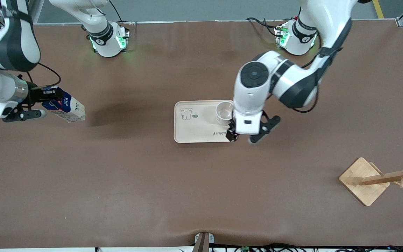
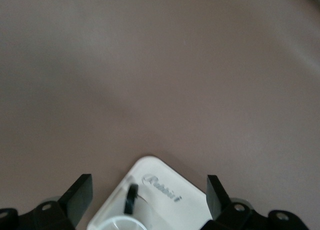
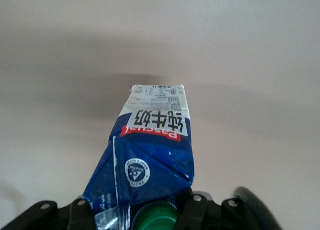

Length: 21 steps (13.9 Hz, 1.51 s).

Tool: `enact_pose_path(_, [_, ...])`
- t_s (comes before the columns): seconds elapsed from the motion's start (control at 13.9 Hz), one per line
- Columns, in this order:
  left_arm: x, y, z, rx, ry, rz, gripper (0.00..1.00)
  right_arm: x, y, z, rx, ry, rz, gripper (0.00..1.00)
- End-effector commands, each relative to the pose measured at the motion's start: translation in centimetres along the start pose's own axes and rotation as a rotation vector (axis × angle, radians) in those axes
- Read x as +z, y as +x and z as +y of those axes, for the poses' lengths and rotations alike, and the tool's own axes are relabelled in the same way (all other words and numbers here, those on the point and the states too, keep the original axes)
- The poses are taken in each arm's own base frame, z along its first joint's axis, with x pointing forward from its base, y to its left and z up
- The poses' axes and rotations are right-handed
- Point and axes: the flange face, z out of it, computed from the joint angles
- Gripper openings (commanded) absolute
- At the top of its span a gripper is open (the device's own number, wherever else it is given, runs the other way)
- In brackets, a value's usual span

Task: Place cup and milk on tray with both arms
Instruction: 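Carry the carton toward the tray while the left gripper withdraws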

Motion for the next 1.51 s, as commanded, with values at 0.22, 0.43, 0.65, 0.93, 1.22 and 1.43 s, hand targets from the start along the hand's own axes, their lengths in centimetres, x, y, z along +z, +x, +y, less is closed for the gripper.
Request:
enact_pose_path(0.22, [-5.1, 8.3, -6.4, 0.136, 0.064, 0.063, 1.0, -5.1, 4.9, -15.7, 0.108, -0.08, 0.032, 0.0])
enact_pose_path(0.43, [-7.1, 11.7, -8.8, 0.167, 0.08, 0.053, 1.0, -3.0, 6.9, -26.5, 0.076, -0.001, 0.004, 0.0])
enact_pose_path(0.65, [-9.4, 15.0, -11.1, 0.219, 0.104, 0.02, 1.0, -0.4, 9.2, -33.4, 0.135, 0.022, -0.026, 0.0])
enact_pose_path(0.93, [-13.0, 16.9, -14.1, 0.295, 0.076, -0.024, 1.0, 3.9, 9.8, -40.3, 0.157, 0.095, -0.068, 0.0])
enact_pose_path(1.22, [-17.6, 18.5, -18.3, 0.363, -0.001, -0.043, 1.0, 7.7, 11.2, -43.9, 0.151, 0.095, -0.042, 0.0])
enact_pose_path(1.43, [-20.8, 19.2, -22.6, 0.448, -0.008, -0.076, 1.0, 9.6, 11.5, -44.5, 0.109, 0.078, -0.065, 0.0])
